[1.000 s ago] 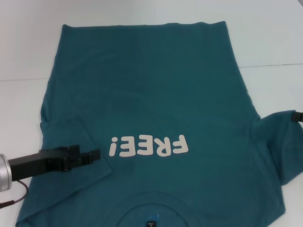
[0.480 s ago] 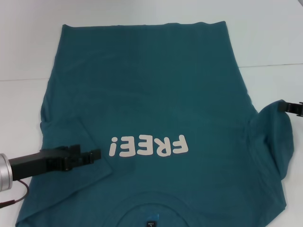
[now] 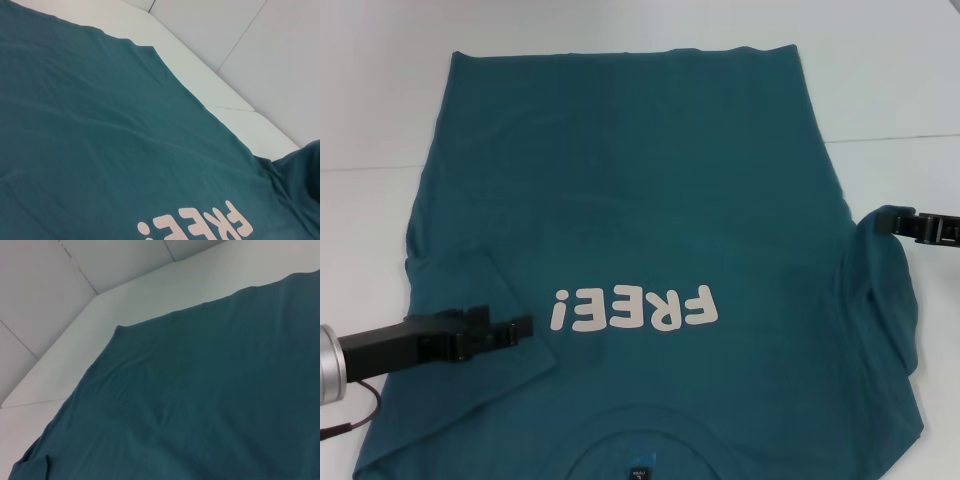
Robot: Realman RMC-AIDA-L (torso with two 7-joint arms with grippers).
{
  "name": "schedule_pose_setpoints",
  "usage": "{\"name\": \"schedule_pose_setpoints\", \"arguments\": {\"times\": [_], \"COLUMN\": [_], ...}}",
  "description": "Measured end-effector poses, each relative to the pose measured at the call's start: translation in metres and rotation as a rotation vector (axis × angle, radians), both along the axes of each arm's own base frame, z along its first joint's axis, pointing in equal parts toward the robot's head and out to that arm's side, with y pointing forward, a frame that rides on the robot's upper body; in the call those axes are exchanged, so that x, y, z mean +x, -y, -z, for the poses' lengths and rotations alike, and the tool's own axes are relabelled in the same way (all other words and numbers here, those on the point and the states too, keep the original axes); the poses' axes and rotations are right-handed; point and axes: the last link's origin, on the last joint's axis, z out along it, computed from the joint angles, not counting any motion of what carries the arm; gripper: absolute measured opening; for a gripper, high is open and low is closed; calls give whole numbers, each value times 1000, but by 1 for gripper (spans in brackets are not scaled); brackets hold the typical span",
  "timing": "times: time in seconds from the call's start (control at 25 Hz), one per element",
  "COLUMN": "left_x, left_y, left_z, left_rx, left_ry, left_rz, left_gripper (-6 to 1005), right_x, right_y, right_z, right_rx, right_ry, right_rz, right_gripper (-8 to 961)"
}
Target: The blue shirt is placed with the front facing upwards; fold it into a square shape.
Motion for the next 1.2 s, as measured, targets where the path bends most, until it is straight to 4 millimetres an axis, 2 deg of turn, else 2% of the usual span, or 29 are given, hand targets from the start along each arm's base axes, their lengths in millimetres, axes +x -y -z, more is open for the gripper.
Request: {"name": "schedule_pose_setpoints", "arguments": {"times": [0.2,0.52,0.88,1.08,1.2], "left_x": [1,0,-1,-1,-2], "left_y": [-1,-2,-2,-2,-2], "left_z": [0,0,-1,-1,-1], "left_rx": [1,8,10,11,12], "left_ry": [-1,-5,-6,-7,-8], "left_rz": [2,-3,-6,-7,-8], "left_gripper": [909,908,908,909,909], "right_x": [-7,-26,-35,-34,-24], "right_y": [-4,-13,-17,-17,-13], "right_z": [7,32,39,38,31], "right_rx": [-15,-67,-96,-89,-80], "right_ry": [-7,6,27,30,32], "right_rz": [-15,-55,-89,-84,-54], "right_gripper": [5,5,165,409,498]}}
